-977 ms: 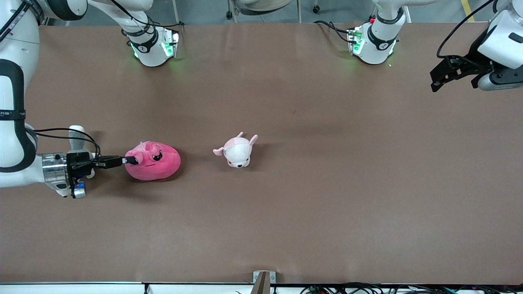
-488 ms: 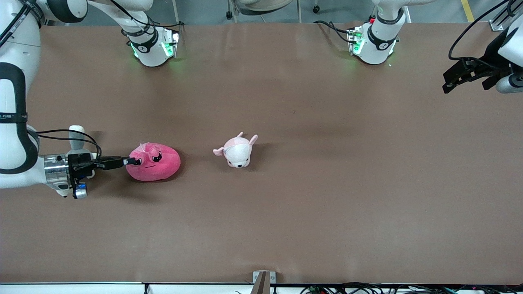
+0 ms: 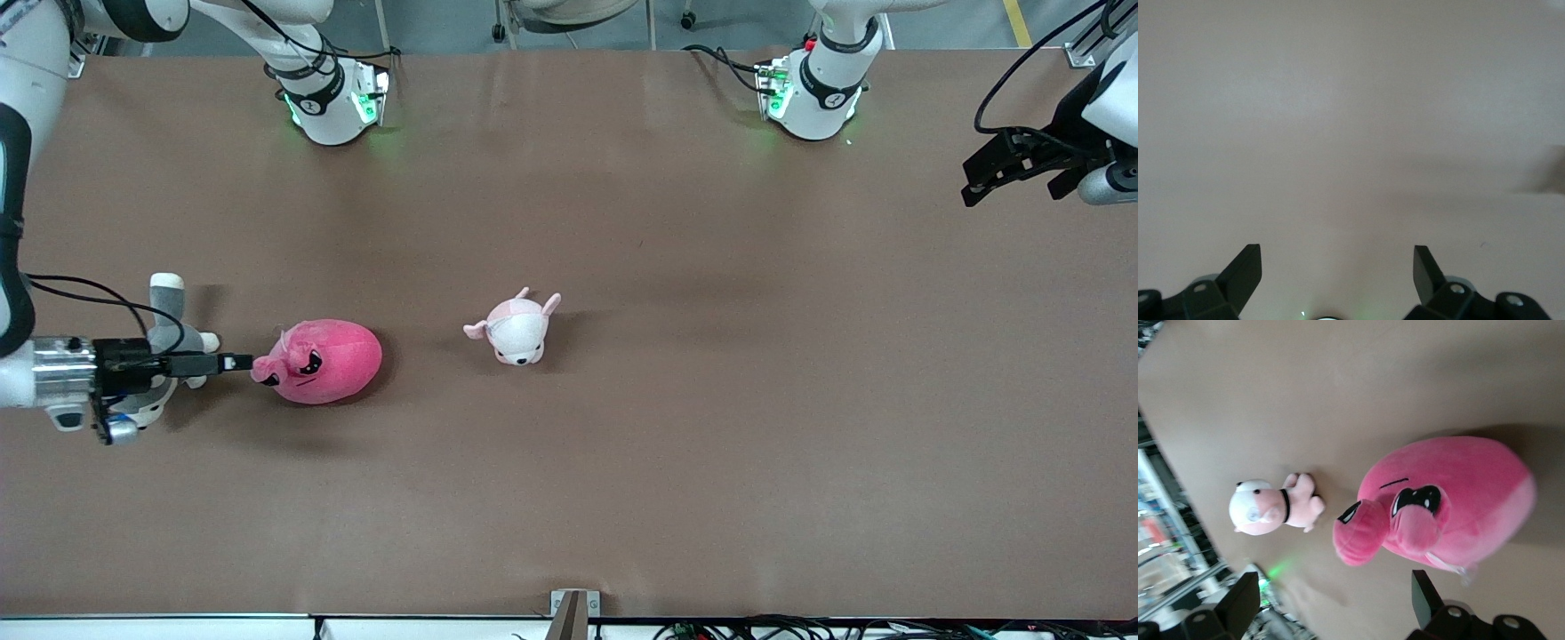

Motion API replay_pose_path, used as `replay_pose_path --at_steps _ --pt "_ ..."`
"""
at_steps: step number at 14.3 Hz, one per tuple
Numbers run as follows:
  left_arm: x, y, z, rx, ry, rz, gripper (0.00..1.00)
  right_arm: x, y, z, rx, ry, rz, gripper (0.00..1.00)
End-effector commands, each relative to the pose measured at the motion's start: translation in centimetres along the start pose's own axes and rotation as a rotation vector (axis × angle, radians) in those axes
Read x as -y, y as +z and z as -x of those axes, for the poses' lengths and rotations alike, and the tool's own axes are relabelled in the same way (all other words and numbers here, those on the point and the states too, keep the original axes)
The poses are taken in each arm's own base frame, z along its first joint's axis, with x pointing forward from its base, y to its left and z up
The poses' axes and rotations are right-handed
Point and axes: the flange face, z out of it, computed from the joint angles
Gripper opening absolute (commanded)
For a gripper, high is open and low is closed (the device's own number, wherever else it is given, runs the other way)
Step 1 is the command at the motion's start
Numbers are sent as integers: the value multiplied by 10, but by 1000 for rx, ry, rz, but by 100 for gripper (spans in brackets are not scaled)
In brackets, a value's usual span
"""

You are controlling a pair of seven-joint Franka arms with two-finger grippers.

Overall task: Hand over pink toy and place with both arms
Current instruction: 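Lower the pink toy beside the grey cat and open the right gripper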

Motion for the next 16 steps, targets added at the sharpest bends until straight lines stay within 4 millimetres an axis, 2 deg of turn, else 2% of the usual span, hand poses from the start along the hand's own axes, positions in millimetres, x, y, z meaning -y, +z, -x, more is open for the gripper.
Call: replay_pose_path --at_steps 1,5,8,10,14,16 --pt "-4 1 -1 -8 7 14 100 37 -30 26 -28 10 157 100" --pt "-5 0 0 -11 2 14 100 98 -80 72 -123 -52 447 100" --pt "-6 2 -1 -8 4 14 100 139 -107 100 -203 -59 639 100" --pt "-5 2 -1 -8 4 11 100 148 -122 113 -236 -65 678 100" --pt "-6 2 -3 -17 5 13 100 147 -145 121 -279 -61 692 100" --pt "-5 2 -3 -17 2 14 100 149 -148 122 -287 -56 692 100"
